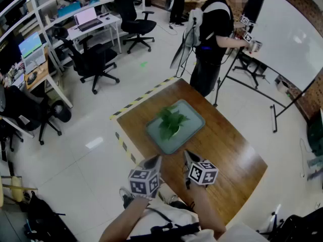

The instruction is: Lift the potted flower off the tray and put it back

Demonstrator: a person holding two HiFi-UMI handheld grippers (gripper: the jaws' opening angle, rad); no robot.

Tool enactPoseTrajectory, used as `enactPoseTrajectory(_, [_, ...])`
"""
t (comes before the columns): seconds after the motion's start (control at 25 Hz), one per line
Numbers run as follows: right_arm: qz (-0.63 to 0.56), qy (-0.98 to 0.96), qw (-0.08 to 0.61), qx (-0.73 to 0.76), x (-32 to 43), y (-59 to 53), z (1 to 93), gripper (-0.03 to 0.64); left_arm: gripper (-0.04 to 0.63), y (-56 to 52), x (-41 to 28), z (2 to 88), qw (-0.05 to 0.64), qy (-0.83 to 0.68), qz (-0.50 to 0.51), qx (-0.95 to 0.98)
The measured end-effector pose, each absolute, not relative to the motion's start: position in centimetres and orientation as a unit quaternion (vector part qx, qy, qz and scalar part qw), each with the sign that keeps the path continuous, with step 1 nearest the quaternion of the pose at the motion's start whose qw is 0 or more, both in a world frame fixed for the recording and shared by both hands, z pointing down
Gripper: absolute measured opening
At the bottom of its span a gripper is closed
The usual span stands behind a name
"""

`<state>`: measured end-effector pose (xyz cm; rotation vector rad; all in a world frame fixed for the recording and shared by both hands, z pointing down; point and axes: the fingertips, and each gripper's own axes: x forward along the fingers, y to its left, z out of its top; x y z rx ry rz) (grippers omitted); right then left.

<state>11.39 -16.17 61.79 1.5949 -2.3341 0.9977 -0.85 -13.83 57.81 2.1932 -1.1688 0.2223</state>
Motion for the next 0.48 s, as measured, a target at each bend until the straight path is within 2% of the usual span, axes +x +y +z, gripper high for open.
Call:
enactPoseTrajectory(0.24, [0.326, -0.771, 0.082, 0.540, 12.0, -18.3, 62.3, 0.000, -0.005, -14.0, -0.8, 58.0, 0.319, -0.441, 0.092, 0.834])
enactPoseTrajectory(0.32, [0.332, -0.763, 0.083, 0.549, 12.4, -19.4, 63.0, 0.032, -0.005, -14.3, -0.9, 57.9, 0.318, -0.440, 0.093, 0.835])
enactPoseTrajectory(0.48, [0.349, -0.743, 0.067, 0.567, 13.2, -21.7, 63.6, 0.034, -0.005, -15.2, -1.0, 57.7, 0.314, -0.437, 0.092, 0.838])
